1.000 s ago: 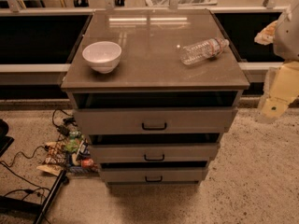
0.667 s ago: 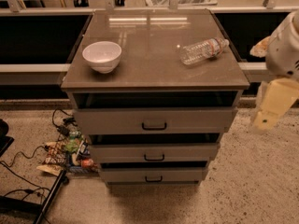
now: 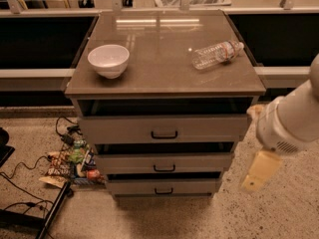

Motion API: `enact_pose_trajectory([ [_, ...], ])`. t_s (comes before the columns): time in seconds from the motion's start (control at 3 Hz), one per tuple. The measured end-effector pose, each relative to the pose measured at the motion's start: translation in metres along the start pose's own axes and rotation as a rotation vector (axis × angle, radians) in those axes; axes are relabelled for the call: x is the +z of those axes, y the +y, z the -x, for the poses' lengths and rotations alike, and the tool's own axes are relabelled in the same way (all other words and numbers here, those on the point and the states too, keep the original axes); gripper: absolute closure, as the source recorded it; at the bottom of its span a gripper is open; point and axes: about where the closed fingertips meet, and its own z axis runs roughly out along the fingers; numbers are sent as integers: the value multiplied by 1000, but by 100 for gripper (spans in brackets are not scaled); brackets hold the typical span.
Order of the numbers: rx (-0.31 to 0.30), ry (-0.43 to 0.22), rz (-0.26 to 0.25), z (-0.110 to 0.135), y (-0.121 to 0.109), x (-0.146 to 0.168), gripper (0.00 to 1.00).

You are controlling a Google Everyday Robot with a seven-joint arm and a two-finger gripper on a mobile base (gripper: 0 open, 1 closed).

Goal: Open bottom drawer

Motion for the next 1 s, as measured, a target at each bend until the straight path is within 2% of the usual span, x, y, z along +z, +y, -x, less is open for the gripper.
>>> enact_pose_trajectory([
  [0.33,9,-36,9,-26,35,80,0],
  [0.67,2,-66,-18,-34,46,123,0],
  [1.0,3,-77,-49,-32,40,124,0],
])
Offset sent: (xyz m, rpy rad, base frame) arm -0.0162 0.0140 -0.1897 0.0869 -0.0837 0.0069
